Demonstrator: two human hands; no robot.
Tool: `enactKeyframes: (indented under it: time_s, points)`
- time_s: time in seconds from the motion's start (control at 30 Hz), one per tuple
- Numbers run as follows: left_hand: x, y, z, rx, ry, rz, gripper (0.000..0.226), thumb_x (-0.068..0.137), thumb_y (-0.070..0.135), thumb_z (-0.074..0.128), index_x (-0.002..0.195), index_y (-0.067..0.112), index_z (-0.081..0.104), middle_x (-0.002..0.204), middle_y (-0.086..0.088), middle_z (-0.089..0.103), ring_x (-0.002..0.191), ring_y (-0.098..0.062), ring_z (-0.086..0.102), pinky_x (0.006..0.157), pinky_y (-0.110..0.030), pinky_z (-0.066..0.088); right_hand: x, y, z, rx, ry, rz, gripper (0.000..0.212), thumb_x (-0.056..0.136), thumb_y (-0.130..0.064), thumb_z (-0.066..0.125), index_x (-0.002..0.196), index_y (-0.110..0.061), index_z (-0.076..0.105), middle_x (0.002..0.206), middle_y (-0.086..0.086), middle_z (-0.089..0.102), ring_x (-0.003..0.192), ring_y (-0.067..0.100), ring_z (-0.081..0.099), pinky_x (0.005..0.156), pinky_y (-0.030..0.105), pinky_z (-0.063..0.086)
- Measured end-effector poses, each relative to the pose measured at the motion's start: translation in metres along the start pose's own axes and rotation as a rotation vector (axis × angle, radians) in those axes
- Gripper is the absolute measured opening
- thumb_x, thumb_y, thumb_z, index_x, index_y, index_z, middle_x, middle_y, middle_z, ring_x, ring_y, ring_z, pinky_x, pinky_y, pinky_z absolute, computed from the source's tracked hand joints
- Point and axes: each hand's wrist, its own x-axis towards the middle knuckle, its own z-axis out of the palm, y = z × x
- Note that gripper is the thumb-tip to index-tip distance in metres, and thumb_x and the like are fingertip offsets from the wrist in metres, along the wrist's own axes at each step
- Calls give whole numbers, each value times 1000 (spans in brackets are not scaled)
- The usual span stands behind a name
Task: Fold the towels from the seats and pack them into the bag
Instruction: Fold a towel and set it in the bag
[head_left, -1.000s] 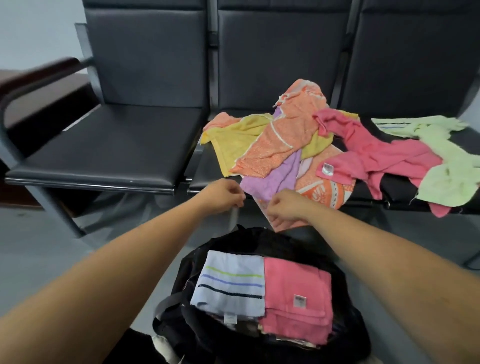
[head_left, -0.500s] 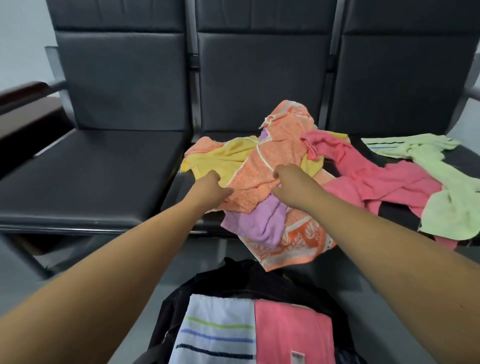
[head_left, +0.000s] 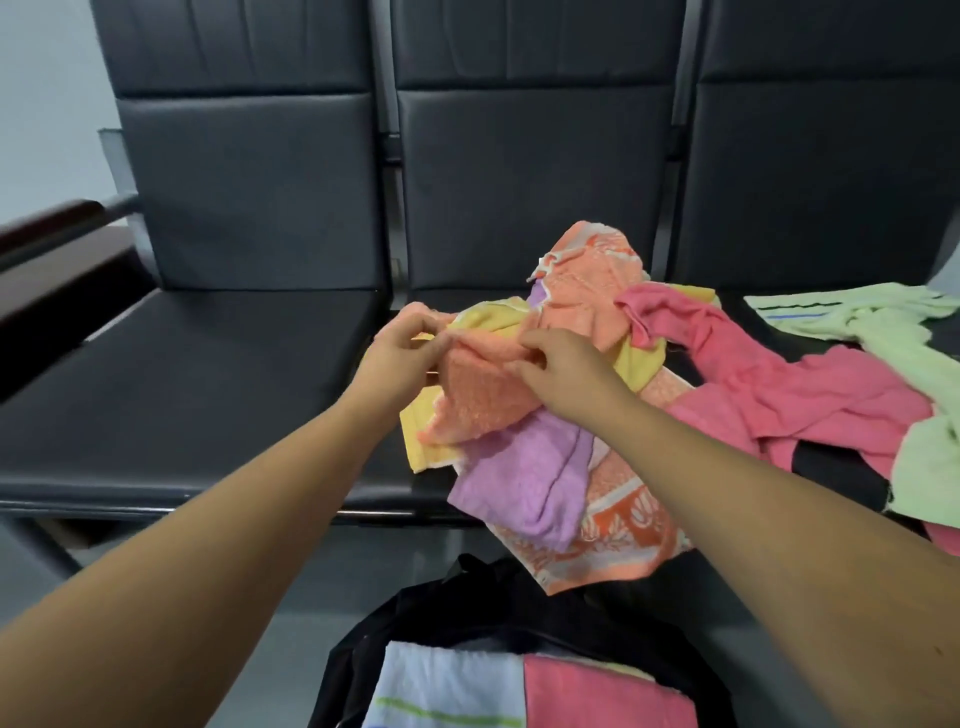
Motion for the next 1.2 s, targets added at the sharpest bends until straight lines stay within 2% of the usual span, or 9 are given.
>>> enactKeyframes:
  time_s: [0.2, 0.37, 0.47, 0.57, 0.7, 0.8, 1.03, 1.1, 1.2]
  points:
    - [-19, 84, -14, 83, 114, 148, 11, 96, 35, 60, 94, 28, 68, 92, 9, 70, 79, -9, 59, 68, -27, 46, -13, -62, -86, 106, 299, -81, 19, 90, -27, 71, 73, -26, 61, 92, 2, 48, 89, 14, 46, 72, 5, 32]
    - [-52, 153, -21, 302, 119, 342, 17, 100, 35, 59, 101, 20, 67, 86, 11, 67, 75, -3, 57, 65, -21, 43, -42, -100, -150, 302, 382, -77, 19, 94, -24, 70, 85, -7, 71, 64, 7, 65, 59, 19, 68, 61, 31, 54]
    - [-76, 181, -37, 435, 29, 357, 23, 97, 44, 62, 100, 22, 70, 90, 8, 71, 81, -7, 62, 74, -24, 49, -60, -121, -177, 344, 397, -52, 14, 94, -21, 70, 87, -9, 74, 66, 8, 67, 58, 25, 72, 55, 32, 55]
    - [-97, 191, -63, 596, -103, 269, 31, 94, 53, 62, 90, 24, 72, 84, 6, 69, 79, -10, 62, 71, -26, 48, -75, -136, -201, 258, 440, 33, 20, 93, -25, 71, 88, -6, 74, 64, 5, 71, 56, 20, 73, 65, 39, 62]
    - [-120, 181, -88, 791, -149, 180, 31, 94, 45, 65, 77, 19, 64, 69, 7, 54, 67, -12, 50, 62, -29, 38, -94, -140, -221, 185, 545, 126, 20, 91, -29, 72, 77, -15, 73, 62, 5, 71, 59, 22, 73, 72, 47, 63]
    - [-130, 182, -101, 803, -106, 172, 25, 91, 37, 72, 79, 16, 64, 70, 4, 55, 69, -16, 51, 62, -31, 36, -115, -136, -234, 245, 595, 165, 16, 93, -27, 72, 85, -13, 75, 71, 9, 73, 56, 20, 73, 64, 39, 64]
    - [-155, 241, -94, 564, 144, 296, 37, 86, 43, 76, 85, 9, 64, 71, -3, 61, 64, -15, 54, 60, -30, 42, -142, -119, -247, 560, 538, 268, 14, 95, -15, 69, 83, -8, 70, 86, 23, 74, 65, 25, 76, 68, 39, 63]
    - [-169, 270, -90, 176, 120, 304, 37, 91, 41, 72, 80, 10, 58, 62, -2, 55, 51, -9, 50, 51, -24, 43, -150, -132, -266, 806, 501, 184, 8, 98, -11, 65, 95, -4, 69, 88, 18, 74, 67, 22, 75, 63, 30, 61]
    - [-183, 319, -88, -473, -109, 296, 28, 97, 35, 63, 79, 14, 55, 59, 1, 51, 48, -6, 47, 48, -18, 45, -165, -149, -301, 1344, 341, -36, 8, 97, -15, 62, 98, -12, 69, 79, 2, 68, 66, 14, 65, 65, 25, 55]
